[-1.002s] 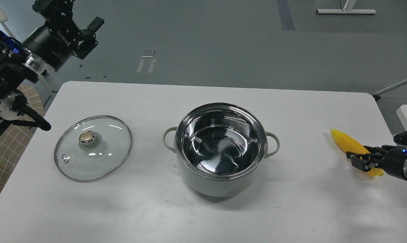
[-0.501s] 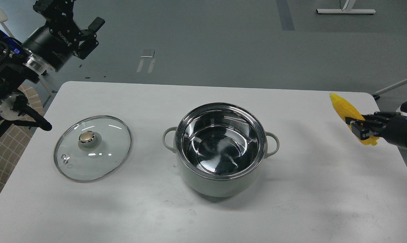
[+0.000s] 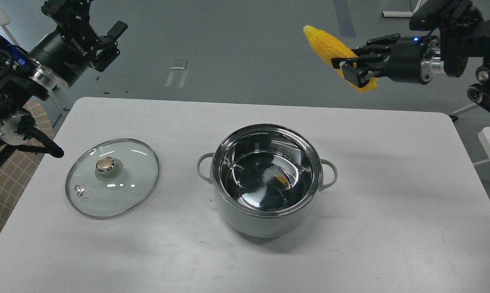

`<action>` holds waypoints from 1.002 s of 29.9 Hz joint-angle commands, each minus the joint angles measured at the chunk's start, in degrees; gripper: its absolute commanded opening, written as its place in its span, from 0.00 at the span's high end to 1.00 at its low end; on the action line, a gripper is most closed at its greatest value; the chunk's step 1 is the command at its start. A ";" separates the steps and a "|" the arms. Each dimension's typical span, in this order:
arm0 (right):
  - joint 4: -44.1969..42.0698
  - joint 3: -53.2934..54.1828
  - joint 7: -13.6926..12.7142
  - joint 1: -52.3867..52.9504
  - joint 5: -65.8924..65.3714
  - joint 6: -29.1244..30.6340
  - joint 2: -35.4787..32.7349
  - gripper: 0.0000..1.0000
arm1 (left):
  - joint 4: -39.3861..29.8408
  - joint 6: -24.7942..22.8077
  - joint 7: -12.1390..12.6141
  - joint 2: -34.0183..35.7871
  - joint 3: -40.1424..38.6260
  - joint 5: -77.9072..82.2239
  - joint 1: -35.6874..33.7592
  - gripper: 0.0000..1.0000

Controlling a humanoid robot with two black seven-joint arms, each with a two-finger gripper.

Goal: Open pot and put corn in
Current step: 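Grasp the yellow corn with the right gripper and lift it, then move the corn over the pot and lower it inside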

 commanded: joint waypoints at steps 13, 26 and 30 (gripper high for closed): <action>15.13 -12.08 -0.02 4.13 1.29 7.72 3.91 1.00 | 0.00 0.00 0.00 -0.71 0.16 0.00 -0.60 0.06; 10.39 -14.19 -0.02 2.47 3.23 8.07 13.23 0.97 | 0.00 0.08 0.00 -0.79 0.07 0.00 -0.42 0.06; 7.31 -14.19 -0.02 1.68 3.23 8.07 15.87 0.93 | 0.00 0.08 0.00 -0.88 -0.02 0.00 -0.42 0.06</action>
